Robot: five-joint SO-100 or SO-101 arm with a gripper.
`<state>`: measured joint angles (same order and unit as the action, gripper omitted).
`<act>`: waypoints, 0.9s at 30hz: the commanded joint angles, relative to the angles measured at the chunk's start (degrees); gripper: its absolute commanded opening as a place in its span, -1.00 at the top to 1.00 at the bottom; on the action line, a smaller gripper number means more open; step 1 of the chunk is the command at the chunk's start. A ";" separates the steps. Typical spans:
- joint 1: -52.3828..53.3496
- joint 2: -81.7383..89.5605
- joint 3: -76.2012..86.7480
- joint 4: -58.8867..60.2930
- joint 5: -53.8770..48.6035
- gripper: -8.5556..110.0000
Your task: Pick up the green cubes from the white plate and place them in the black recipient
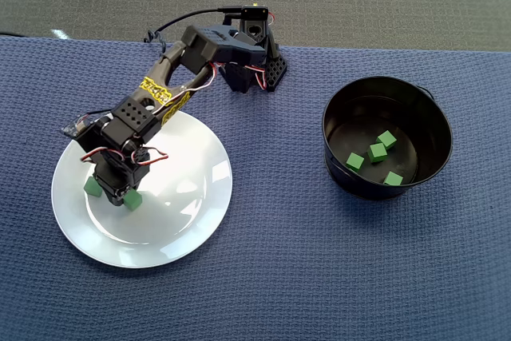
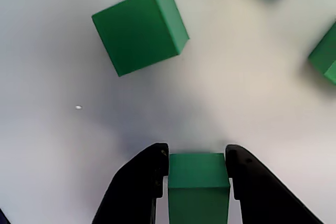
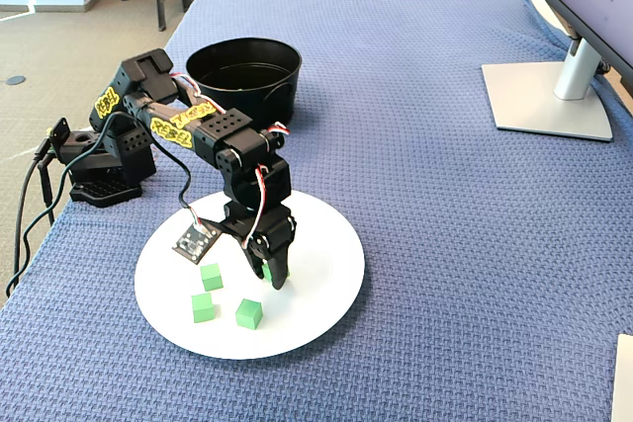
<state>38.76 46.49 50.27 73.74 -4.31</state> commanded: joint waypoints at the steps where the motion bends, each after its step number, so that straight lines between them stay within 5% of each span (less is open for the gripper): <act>1: -0.53 9.84 2.90 -0.62 1.14 0.86; 14: -12.74 44.38 30.23 3.16 4.39 0.86; 27: -57.74 74.71 47.29 10.37 14.59 0.86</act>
<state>-9.93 115.31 98.00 82.97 7.12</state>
